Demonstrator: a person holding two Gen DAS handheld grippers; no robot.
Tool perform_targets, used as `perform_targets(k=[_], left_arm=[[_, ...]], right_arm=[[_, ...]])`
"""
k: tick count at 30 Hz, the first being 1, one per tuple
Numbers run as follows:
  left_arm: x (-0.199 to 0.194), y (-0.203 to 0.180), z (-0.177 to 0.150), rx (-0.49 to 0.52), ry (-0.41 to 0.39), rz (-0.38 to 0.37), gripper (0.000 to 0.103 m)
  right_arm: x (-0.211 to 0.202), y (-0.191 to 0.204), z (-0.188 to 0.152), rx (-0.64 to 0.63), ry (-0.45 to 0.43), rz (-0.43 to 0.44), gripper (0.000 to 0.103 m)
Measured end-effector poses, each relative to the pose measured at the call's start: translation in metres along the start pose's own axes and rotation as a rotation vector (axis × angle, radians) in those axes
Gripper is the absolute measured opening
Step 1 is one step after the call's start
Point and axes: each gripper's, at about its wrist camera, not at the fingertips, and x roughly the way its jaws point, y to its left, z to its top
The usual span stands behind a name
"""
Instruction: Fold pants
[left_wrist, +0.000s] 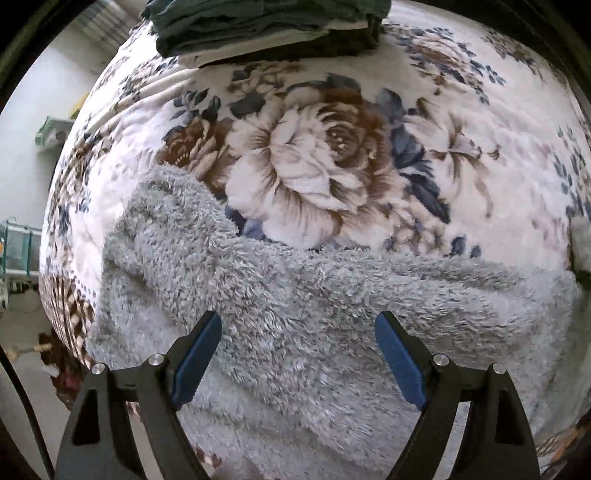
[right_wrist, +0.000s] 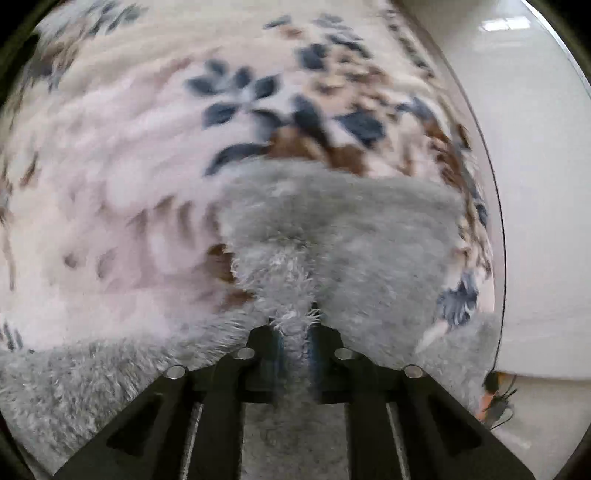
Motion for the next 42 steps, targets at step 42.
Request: perform_targets(k=[42], left_arm=[[0.039, 0.097, 0.080, -0.124, 0.122, -0.067, 0.079]], right_arm=[[0.010, 0.042, -0.210, 0.569, 0.412, 0.326, 0.047]])
